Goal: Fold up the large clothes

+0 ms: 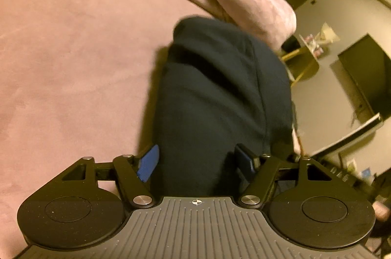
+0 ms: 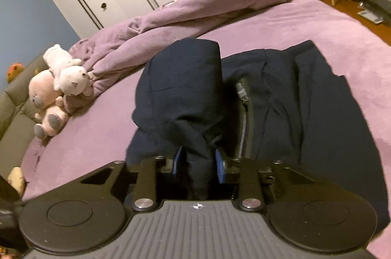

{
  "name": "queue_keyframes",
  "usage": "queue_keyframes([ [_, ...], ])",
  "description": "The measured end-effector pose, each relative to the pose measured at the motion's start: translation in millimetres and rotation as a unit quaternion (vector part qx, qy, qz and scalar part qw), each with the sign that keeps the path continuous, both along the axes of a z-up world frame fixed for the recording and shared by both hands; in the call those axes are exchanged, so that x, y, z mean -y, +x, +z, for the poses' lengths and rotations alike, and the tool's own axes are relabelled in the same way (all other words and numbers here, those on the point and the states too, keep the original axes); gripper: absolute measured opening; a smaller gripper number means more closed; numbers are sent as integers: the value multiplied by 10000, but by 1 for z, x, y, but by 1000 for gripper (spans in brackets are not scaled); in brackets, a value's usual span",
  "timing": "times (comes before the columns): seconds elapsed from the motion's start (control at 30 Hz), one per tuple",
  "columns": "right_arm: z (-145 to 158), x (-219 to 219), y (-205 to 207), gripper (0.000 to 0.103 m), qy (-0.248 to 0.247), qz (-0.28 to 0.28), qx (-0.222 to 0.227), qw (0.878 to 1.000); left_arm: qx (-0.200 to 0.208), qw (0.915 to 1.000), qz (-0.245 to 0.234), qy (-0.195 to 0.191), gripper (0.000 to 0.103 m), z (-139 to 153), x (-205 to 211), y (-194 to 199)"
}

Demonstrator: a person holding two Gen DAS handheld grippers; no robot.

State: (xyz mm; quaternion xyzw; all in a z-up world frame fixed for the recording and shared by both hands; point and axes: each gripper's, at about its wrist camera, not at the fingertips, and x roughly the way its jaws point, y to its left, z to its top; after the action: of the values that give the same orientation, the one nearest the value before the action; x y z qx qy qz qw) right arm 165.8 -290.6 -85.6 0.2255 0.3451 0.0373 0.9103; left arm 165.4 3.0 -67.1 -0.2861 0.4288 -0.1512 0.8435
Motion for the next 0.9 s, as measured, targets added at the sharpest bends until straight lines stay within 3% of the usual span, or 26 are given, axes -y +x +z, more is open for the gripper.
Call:
queue_keyframes([
  [0.2, -19, 10, -5, 22, -270, -297, -119, 9991, 474, 9982, 158, 321, 75, 23, 13, 38],
  [0.37, -36, 16, -11, 20, -481, -388, 67, 9981, 353, 9957, 348, 782, 74, 5, 51, 70],
  [0.43, -36, 21, -16, 20, -290, -321, 237, 9988, 586, 9915, 471, 1061, 78, -3, 66, 72],
  [0.5, -28, 27, -25, 21, -155, -366, 404, 9984, 712, 9874, 525, 1314, 80, -11, 77, 71],
  [0.67, 3, 25, -26, 24, -458, -677, 792, 9935, 695, 9867, 651, 1321, 81, -14, 77, 72],
  [0.9, 26, -17, 35, 24, -635, -611, 1160, 9893, 704, 9849, 633, 1452, 82, -14, 82, 71],
])
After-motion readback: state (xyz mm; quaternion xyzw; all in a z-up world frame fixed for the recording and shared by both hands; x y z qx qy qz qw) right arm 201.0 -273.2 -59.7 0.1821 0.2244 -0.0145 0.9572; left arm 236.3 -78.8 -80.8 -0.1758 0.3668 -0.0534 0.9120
